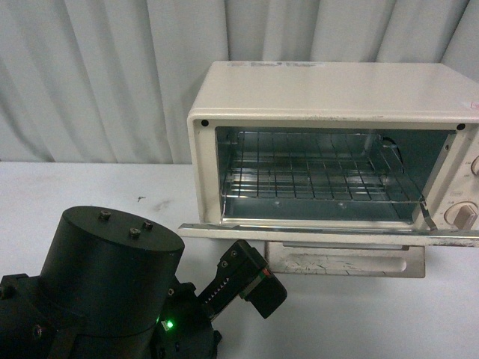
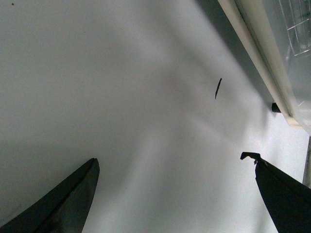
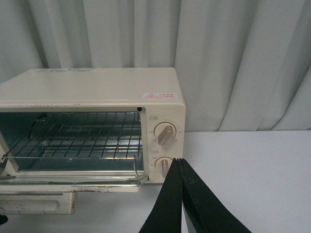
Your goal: Open oven
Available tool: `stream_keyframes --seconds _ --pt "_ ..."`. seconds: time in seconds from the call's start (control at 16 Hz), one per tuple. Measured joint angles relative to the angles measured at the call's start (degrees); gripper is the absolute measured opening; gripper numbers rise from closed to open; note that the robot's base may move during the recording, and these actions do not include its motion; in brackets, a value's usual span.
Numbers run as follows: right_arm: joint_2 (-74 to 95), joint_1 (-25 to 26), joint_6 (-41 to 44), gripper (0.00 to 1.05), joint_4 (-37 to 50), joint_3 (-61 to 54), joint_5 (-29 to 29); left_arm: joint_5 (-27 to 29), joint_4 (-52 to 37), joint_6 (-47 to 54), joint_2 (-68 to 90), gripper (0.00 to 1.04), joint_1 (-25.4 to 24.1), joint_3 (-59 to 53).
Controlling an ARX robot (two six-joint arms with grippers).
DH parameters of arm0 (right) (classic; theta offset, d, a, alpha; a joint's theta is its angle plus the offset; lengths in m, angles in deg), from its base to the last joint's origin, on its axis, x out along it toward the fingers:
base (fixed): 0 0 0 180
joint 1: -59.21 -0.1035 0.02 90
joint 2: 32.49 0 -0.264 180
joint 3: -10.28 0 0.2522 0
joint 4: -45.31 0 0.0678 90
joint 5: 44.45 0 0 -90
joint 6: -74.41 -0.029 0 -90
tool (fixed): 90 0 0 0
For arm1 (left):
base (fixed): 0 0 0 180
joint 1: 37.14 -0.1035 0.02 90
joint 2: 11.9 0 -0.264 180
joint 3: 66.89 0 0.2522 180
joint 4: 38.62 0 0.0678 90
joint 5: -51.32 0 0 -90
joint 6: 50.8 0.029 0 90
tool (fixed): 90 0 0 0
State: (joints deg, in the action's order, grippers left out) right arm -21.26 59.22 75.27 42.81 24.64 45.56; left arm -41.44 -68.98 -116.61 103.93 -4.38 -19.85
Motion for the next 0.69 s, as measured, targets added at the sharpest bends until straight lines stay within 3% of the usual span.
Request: stream_keyframes --seconds 0.19,0.31,0.69 --pt "-1.6 0.0 0.0 0.02 -1.5 0.0 0.0 0.0 0.0 0.0 0.0 0.98 0.0 0.0" --pt "-8.4 0.0 0.0 0.02 -11.4 0.0 0.0 0.0 0.0 0.0 0.0 0.98 0.0 0.0" --pt "-11.1 0.0 0.0 0.03 -11.5 0.0 0.0 0.0 0.0 0.0 0.0 0.98 0.0 0.0"
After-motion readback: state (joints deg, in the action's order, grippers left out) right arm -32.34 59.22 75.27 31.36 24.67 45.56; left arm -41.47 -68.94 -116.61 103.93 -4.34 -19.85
